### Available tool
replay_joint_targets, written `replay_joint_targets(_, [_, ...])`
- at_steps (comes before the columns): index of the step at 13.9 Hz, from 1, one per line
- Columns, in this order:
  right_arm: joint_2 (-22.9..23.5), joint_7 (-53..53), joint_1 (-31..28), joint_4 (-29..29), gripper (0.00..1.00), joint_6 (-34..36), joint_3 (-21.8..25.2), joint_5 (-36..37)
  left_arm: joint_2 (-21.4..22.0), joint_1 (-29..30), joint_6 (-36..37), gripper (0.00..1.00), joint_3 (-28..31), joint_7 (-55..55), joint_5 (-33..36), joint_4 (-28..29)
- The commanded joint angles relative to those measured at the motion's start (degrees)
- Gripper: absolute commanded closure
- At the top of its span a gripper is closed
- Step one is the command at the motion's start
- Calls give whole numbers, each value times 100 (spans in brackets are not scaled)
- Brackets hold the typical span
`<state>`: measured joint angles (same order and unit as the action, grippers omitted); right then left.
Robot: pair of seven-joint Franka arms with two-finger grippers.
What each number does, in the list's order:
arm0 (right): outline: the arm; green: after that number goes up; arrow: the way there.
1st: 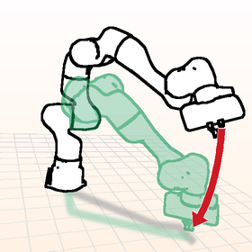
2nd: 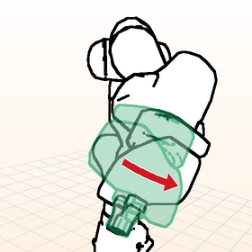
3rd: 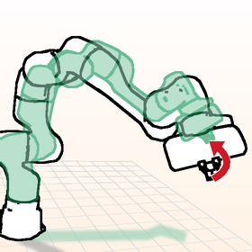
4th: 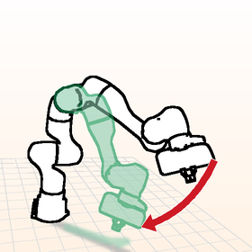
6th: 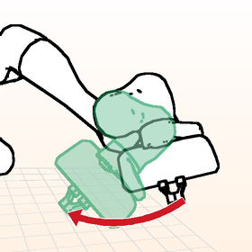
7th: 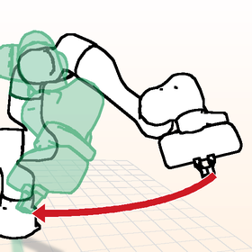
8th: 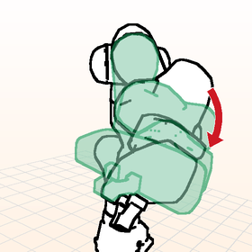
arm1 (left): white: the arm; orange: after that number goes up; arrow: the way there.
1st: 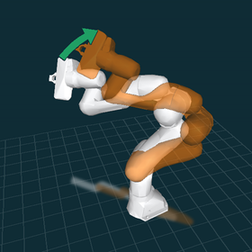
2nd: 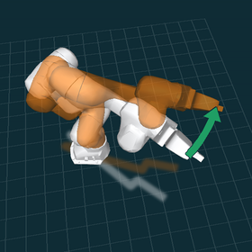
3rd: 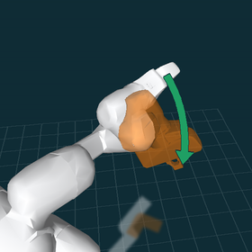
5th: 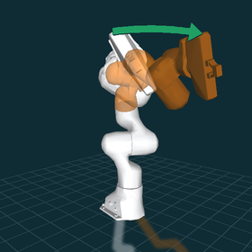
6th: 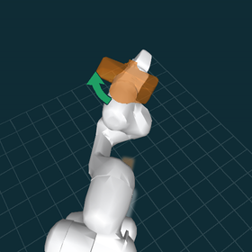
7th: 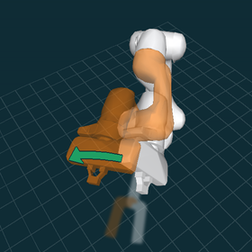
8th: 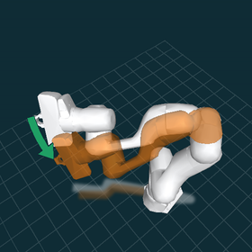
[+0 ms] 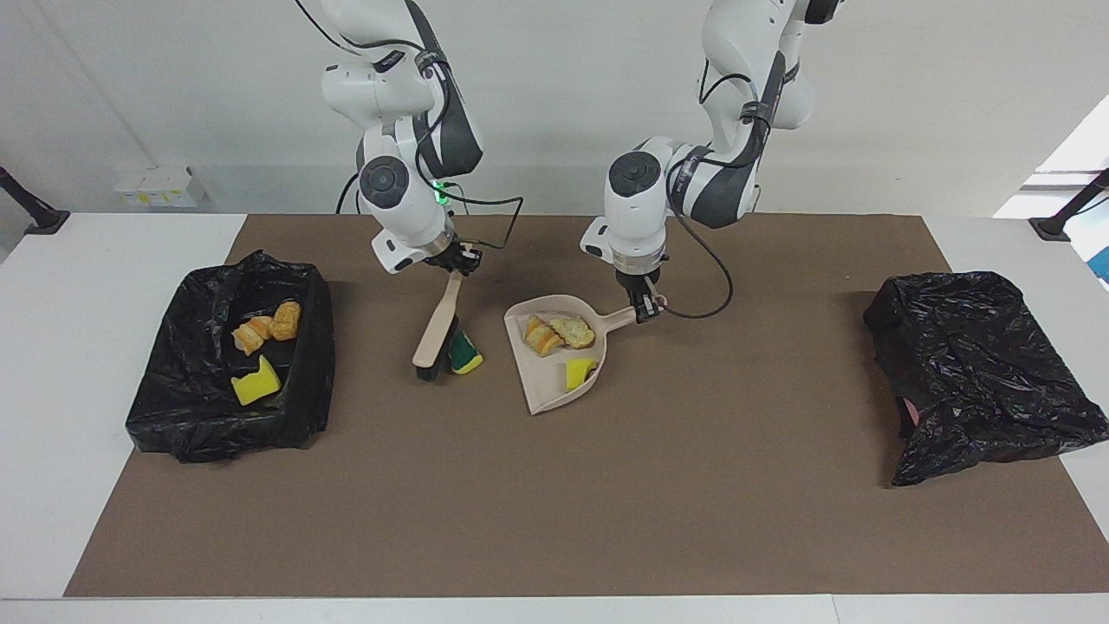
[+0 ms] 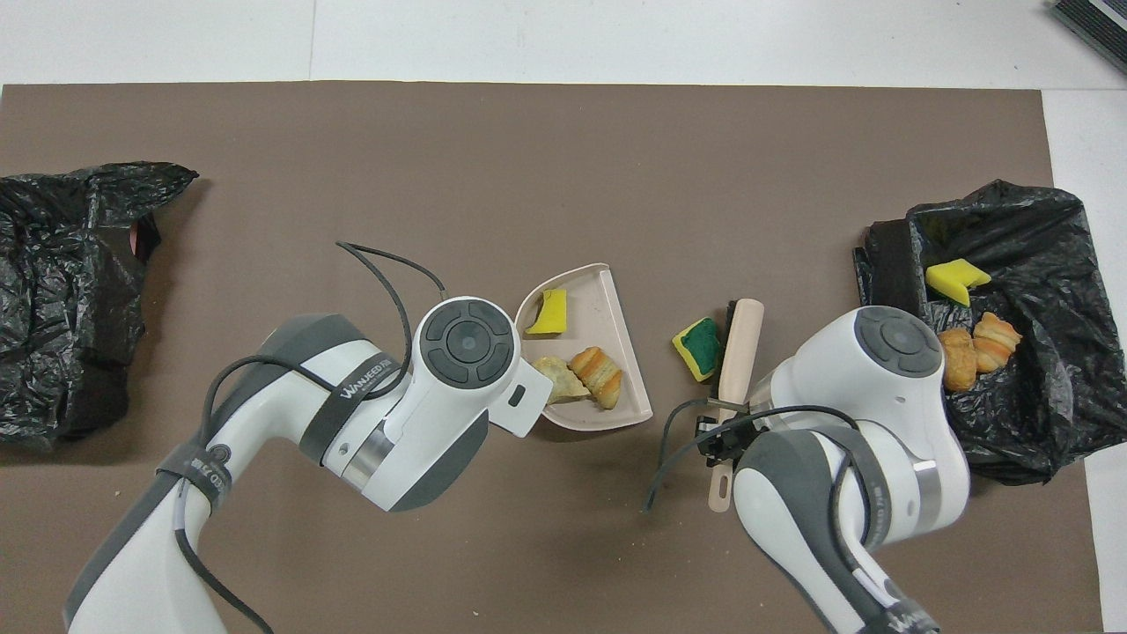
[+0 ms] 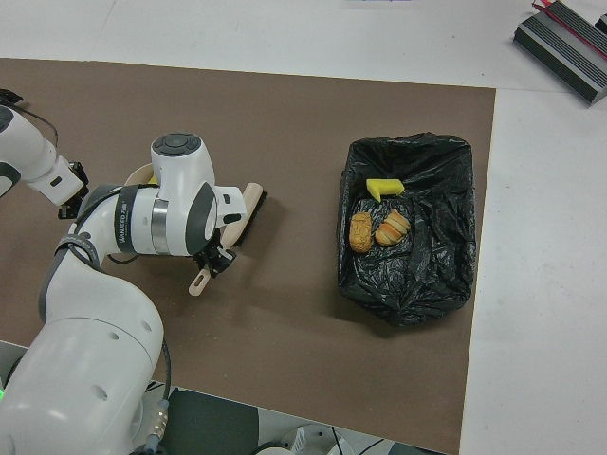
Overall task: Sweep and dump trash in bin
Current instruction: 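Sweep the green-yellow sponge into the dustpan with the right gripper's brush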
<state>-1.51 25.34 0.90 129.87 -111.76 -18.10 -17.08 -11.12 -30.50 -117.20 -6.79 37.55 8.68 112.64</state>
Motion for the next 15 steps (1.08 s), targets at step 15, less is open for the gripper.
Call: replay_joint_targets(15, [731,-1003,754,-1509,100,849,-54,-58,93,273,-821,100,29,-64,46,372])
